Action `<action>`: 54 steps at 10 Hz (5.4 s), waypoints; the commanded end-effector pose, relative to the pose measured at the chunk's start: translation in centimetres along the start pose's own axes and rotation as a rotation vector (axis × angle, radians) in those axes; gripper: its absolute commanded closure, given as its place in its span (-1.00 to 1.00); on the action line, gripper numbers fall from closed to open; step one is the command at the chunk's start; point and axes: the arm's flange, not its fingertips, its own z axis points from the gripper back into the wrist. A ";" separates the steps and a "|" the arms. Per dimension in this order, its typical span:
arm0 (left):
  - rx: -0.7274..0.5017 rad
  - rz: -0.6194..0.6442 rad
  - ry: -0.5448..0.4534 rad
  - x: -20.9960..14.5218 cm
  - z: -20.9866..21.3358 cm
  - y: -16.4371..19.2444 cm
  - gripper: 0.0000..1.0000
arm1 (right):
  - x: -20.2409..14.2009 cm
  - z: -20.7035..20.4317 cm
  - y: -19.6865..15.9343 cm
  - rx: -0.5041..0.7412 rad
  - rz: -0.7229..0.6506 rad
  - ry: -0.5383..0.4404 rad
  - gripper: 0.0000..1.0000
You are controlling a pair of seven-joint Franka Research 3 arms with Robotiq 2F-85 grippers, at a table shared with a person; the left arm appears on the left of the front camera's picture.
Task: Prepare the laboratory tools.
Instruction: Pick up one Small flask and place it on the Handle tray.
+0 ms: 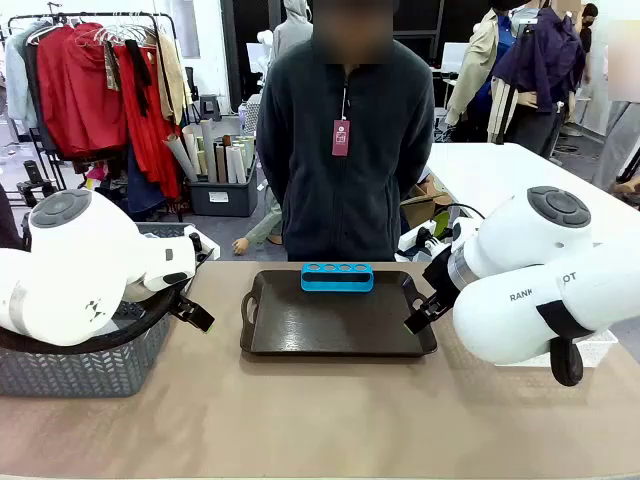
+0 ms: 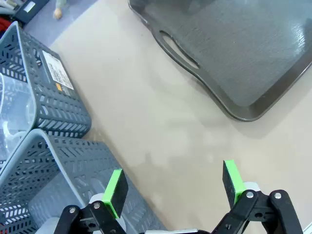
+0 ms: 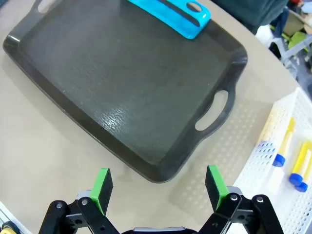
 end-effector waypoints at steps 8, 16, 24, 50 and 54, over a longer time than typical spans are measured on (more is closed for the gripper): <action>0.000 0.000 0.000 0.0 0.0 0.0 -1.00 | 0.0 0.0 0.0 0.000 0.000 0.000 -1.00; 0.000 0.000 0.000 0.0 0.0 0.0 -1.00 | 0.0 0.0 0.0 0.000 0.000 0.000 -1.00; -0.124 -0.010 0.088 0.6 2.0 0.9 -1.00 | 1.6 1.4 1.0 0.140 -0.003 0.013 -1.00; -0.405 -0.174 -0.268 13.2 19.6 5.8 -1.00 | 10.8 23.5 -4.8 0.315 0.142 -0.208 -1.00; -0.347 -0.217 -0.317 13.5 23.4 8.4 -1.00 | 11.0 28.3 -7.6 0.306 0.160 -0.252 -1.00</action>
